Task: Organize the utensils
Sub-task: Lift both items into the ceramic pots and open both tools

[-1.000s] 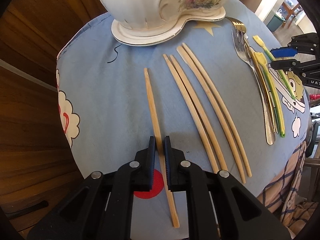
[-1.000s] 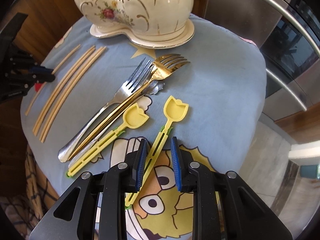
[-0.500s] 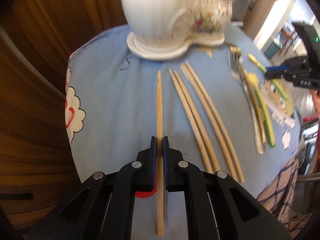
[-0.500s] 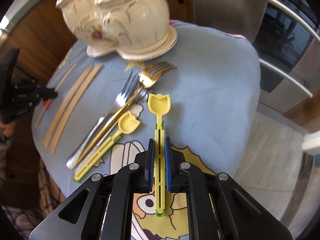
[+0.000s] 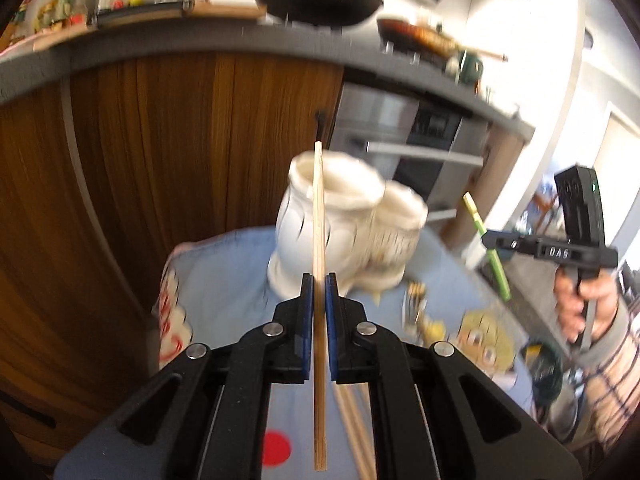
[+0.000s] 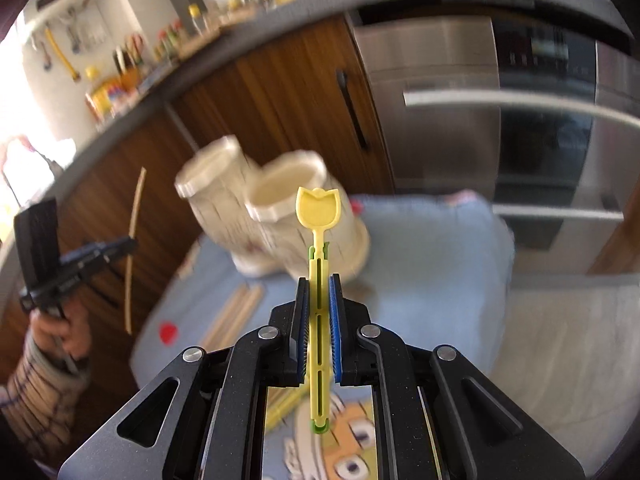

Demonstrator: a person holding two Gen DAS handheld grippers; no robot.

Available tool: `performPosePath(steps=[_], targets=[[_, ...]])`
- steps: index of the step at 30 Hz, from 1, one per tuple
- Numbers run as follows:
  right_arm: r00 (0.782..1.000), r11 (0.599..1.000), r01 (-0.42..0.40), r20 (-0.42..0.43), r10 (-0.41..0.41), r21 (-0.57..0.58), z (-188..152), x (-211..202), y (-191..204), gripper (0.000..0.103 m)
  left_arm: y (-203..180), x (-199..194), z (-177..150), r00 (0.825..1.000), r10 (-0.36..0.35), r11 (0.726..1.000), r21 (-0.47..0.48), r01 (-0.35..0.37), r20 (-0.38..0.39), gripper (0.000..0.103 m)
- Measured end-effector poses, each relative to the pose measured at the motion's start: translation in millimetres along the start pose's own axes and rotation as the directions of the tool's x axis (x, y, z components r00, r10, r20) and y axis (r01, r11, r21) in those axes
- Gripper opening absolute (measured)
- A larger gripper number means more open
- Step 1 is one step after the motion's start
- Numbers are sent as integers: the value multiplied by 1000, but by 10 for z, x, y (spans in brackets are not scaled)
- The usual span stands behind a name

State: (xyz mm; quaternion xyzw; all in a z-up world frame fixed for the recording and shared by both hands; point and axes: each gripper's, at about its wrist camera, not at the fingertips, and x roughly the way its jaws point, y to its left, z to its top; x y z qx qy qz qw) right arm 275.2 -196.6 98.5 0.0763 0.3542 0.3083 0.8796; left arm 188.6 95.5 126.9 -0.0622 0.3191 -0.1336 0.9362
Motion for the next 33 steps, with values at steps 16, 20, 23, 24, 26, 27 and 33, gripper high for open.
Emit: performPosePath(steps=[16,20,23,24,26,27,33], targets=[[961,1000,2,275,1,-11,605,315,387,11,-199,199,1091,927,60,997,-67,-37,371,6],[947,999,38,320,-33,-9,723,481,418,11,-199,365,1153,912,87,995,-83,-59,400,6],[939,997,72,337,-61,-20,749,596,452,11,-200,508,1106,908,108,993,-90,-78,404,6],[938,996,86,340,-71,-28,739,649,466,11,-199,569,1060,910,115,992,-90,-87,398,6],[937,993,111,338,-90,-42,691,735,481,11,-206,651,984,917,123,992,-85,-98,380,6],[936,992,120,338,-97,-49,661,763,489,11,-214,696,914,920,127,991,-79,-105,370,6],[934,979,181,327,-142,-92,381,851,481,11,-177,760,601,938,135,990,-90,-112,319,6]])
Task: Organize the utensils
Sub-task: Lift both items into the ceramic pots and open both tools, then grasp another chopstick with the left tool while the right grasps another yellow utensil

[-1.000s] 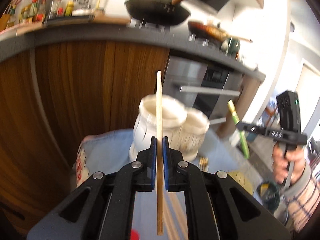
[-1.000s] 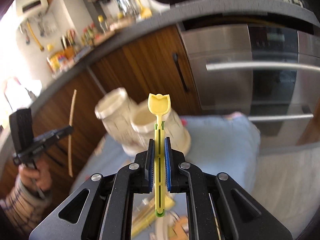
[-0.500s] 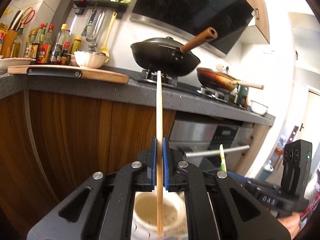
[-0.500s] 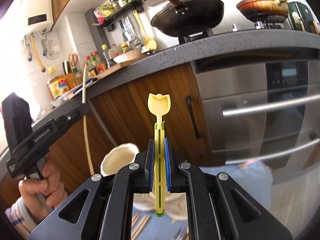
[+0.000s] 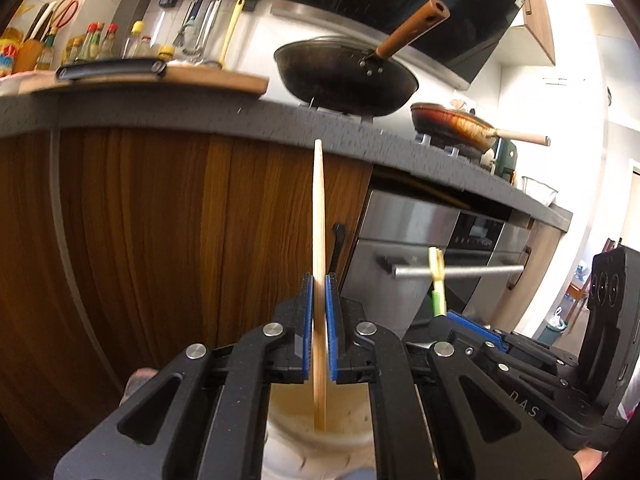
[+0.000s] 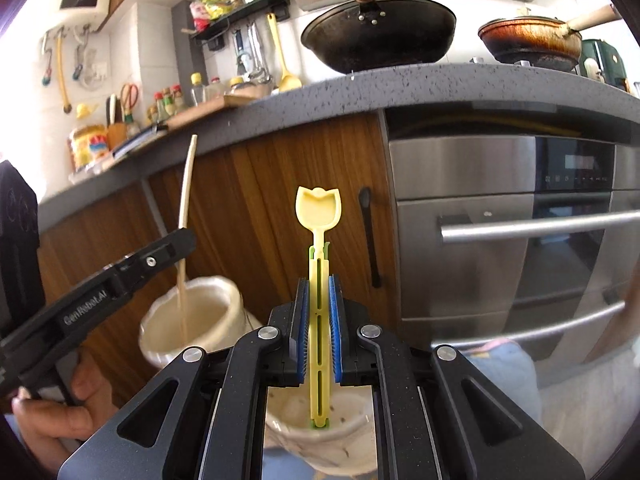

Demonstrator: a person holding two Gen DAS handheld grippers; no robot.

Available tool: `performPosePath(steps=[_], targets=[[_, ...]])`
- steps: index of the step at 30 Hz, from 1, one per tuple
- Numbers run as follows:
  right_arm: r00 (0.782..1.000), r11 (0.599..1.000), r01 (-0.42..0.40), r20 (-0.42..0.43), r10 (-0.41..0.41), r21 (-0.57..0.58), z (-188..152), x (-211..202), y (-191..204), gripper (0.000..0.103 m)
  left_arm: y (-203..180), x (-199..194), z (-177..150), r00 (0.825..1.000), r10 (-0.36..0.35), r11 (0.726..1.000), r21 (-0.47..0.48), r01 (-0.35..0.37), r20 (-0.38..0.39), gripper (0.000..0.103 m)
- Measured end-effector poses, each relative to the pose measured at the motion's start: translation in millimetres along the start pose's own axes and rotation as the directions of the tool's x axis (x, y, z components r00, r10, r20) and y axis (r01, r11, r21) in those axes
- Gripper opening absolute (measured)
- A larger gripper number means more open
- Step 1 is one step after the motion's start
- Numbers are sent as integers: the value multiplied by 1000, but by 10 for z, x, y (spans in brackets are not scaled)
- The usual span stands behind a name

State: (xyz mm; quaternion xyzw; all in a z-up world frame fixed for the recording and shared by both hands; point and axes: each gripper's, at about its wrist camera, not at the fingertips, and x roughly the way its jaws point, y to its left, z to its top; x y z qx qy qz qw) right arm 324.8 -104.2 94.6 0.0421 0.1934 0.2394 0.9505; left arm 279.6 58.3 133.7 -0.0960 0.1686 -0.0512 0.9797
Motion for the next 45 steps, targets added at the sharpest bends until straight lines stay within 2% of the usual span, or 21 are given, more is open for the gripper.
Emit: performPosePath(steps=[3,8,18,22,24,27,28,29,33,36,40,45], targets=[[1000,1000,11,-12,-12,-19,-140,-42,2,11,45,-52,-78,1000,-8,1000,-14,8,-25,6],[998,998,31,-58,-33,-48,-249,-44,25,11,39,-86,-80,998,-5,1000,18,6,-58,6],[986,994,62,-146,-75,-90,-183,61,82,11,-72,158,-35,980,66,994,102,-47,-189,6],[985,993,67,-154,-82,-96,-150,77,73,16,-45,169,-16,977,70,994,99,-50,-200,7],[985,994,66,-151,-79,-90,-140,57,60,17,-33,146,0,978,65,994,100,-46,-199,10],[988,995,61,-136,-71,-76,-137,-21,34,21,-35,56,29,983,46,994,111,-26,-177,34],[989,996,57,-129,-66,-71,-144,-65,25,23,-34,16,38,985,52,993,117,-33,-166,45],[990,996,56,-124,-64,-68,-142,-89,23,24,-35,-20,46,986,58,992,122,-39,-154,49],[995,997,53,-76,-57,-62,-192,-358,-1,34,79,-184,35,989,51,995,96,-38,-139,50],[997,998,53,-50,-55,-41,-264,-566,-58,36,182,-326,-38,990,40,997,68,-31,-133,50],[997,998,61,-45,-61,-13,-393,-773,-148,42,316,-518,-200,991,30,999,29,-26,-133,52],[995,997,71,-76,-70,21,-567,-912,-246,44,409,-699,-456,987,14,1000,-9,-16,-160,52]])
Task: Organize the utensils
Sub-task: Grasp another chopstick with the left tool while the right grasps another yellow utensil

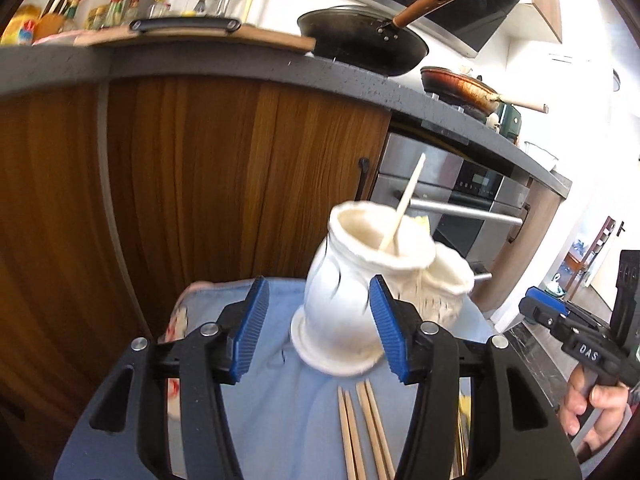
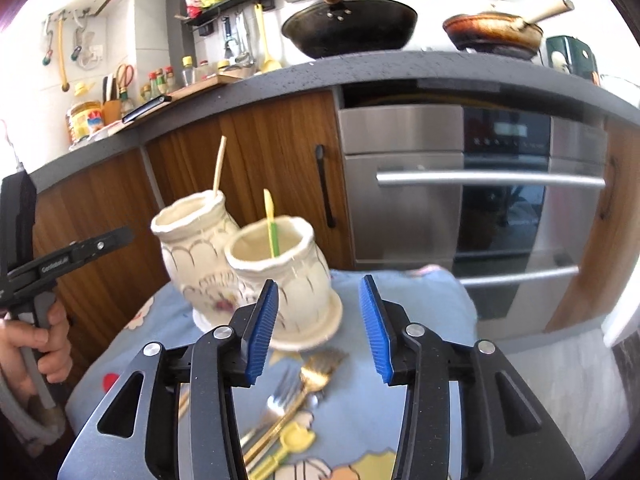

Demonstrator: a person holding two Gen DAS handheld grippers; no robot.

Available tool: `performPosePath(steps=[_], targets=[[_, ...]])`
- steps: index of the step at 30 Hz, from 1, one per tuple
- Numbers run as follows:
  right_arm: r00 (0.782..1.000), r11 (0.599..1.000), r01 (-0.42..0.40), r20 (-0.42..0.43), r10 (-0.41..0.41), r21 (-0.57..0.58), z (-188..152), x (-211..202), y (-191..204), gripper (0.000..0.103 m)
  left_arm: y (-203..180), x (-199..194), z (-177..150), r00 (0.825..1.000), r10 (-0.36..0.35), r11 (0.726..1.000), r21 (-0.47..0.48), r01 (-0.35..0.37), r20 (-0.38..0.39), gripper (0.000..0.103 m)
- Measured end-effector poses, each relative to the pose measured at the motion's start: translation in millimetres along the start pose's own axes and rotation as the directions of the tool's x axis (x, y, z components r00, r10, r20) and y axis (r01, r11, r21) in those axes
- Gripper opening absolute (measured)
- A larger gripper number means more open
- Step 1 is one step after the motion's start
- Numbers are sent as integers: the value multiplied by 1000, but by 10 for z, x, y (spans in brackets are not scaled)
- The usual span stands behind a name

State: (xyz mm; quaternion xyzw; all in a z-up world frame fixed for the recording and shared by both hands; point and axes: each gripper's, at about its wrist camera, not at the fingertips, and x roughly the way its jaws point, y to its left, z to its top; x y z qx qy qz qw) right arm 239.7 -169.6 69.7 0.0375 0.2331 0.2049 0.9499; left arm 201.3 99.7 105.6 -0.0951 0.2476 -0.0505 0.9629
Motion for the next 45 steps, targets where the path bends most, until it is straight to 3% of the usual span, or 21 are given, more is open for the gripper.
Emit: performPosePath(steps=[15,24,32,40,45], targets=[[983,1000,-6,-183,9,13,-709,-77,37,44,-21,1,-872,985,2,1000,17,1,-173,52],[964,999,-42,-262,41,3,-1011,-60,269,48,-105,31,-1104,971,7,997,73,11,-241,52],[953,999,-38,-300,37,6,-1060,96,312,48,-280,86,-1181,960,46,986,166,1,-275,52],[948,998,-60,-315,56,-2,-1040,118,251,26,-322,196,-1201,945,60,984,179,-2,-322,43],[940,997,-77,-336,67,-16,-1013,119,184,22,-270,208,-1170,941,18,992,125,26,-338,43]])
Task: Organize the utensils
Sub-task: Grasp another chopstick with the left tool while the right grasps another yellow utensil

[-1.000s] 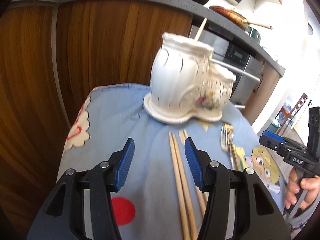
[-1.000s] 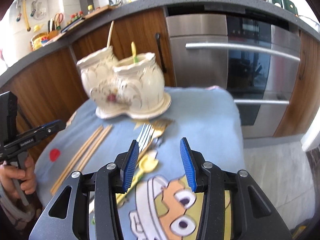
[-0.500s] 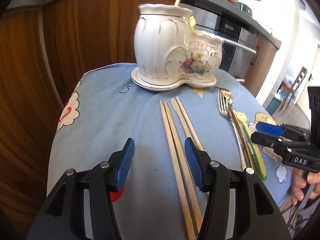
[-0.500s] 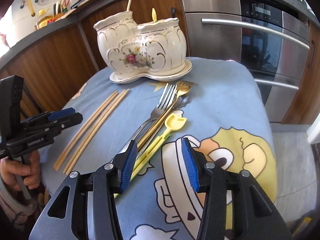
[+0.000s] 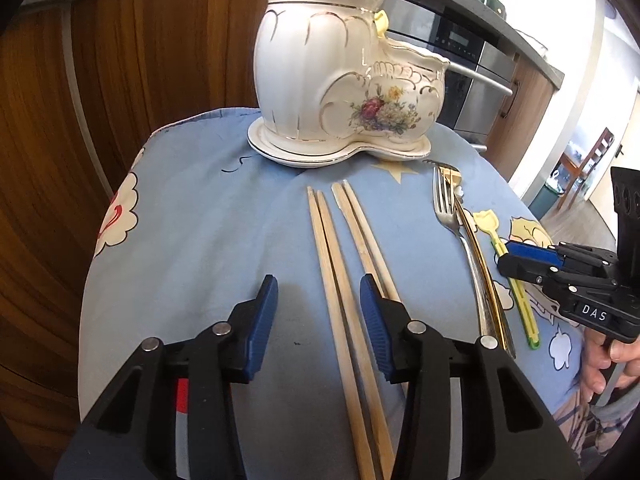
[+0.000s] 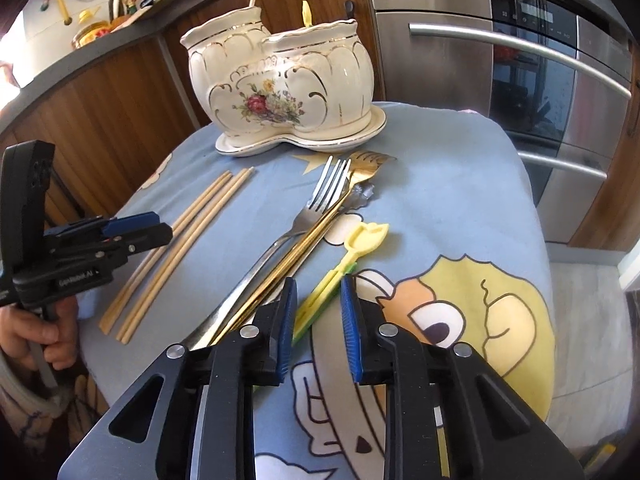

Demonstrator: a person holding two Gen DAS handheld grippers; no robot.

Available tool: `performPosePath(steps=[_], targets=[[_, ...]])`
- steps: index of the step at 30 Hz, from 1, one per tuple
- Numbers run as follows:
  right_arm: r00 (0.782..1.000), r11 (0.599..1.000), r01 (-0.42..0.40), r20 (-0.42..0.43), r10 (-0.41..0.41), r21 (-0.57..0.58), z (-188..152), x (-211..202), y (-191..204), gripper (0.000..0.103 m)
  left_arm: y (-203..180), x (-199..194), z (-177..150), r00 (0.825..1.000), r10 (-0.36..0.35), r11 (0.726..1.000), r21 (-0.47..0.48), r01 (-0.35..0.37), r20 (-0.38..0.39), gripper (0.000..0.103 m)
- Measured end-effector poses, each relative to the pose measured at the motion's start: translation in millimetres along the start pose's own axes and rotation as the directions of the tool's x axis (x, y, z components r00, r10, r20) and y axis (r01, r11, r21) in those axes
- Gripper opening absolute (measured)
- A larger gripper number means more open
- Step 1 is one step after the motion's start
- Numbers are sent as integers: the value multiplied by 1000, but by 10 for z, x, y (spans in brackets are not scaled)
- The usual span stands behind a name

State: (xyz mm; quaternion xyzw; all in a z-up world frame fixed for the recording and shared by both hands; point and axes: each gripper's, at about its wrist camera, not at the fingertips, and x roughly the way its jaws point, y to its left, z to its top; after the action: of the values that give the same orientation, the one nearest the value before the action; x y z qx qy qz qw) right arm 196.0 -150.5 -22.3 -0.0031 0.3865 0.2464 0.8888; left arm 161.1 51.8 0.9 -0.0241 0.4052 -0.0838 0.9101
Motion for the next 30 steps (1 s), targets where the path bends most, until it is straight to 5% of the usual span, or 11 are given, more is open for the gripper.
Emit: performPosePath(steps=[21,25,30], targets=[[992,982,6,-126,-31,-188,158,-16,-170,19,-11,45,53,999,34,999,33,-33,-39,38],[989,982,-4,-143,-24,-190,193,10,-191,19,-43,101,101,996,43,997,64,-38,-79,25],[985,979,0,-167,-35,-202,265,61,-243,19,-86,139,144,992,66,993,106,-55,-105,21]])
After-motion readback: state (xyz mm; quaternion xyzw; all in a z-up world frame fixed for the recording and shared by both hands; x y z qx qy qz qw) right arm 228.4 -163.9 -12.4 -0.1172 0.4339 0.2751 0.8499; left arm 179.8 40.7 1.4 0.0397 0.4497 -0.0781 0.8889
